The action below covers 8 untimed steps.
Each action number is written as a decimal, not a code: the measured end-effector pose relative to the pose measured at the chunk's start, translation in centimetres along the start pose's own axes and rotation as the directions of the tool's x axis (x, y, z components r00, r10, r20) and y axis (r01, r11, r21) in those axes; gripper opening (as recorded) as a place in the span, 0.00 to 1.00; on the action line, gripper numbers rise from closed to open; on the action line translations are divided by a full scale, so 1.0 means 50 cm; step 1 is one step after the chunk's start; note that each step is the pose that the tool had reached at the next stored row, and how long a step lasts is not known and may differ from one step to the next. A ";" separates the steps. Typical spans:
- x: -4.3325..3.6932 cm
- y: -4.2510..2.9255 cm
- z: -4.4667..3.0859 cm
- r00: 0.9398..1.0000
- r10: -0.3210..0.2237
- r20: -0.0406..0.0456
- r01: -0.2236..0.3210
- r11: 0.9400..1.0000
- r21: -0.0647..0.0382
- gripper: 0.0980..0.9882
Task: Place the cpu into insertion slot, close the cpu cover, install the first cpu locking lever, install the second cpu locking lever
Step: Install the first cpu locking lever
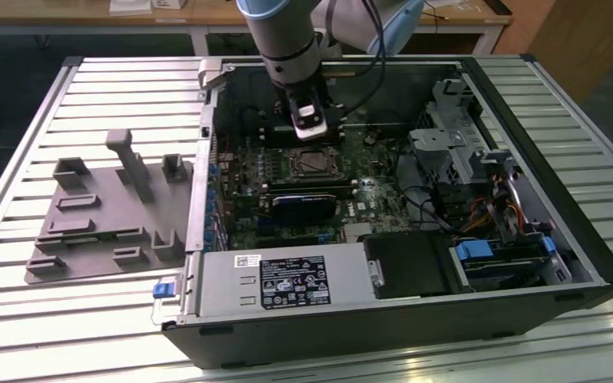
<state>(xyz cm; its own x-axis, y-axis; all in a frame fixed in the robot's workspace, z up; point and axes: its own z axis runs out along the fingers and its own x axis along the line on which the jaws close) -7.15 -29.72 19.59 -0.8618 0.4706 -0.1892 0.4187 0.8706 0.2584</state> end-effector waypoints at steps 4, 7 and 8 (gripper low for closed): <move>0.002 0.002 0.001 1.000 0.012 0.004 -0.012 1.000 0.003 0.00; 0.002 0.003 0.002 1.000 0.017 0.006 -0.017 1.000 0.005 0.00; 0.002 0.002 0.003 1.000 0.017 0.007 -0.017 1.000 0.006 0.00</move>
<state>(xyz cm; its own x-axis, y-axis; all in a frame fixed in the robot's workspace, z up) -7.15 -29.54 19.48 -0.8524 0.4864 -0.1917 0.4352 0.8633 0.2554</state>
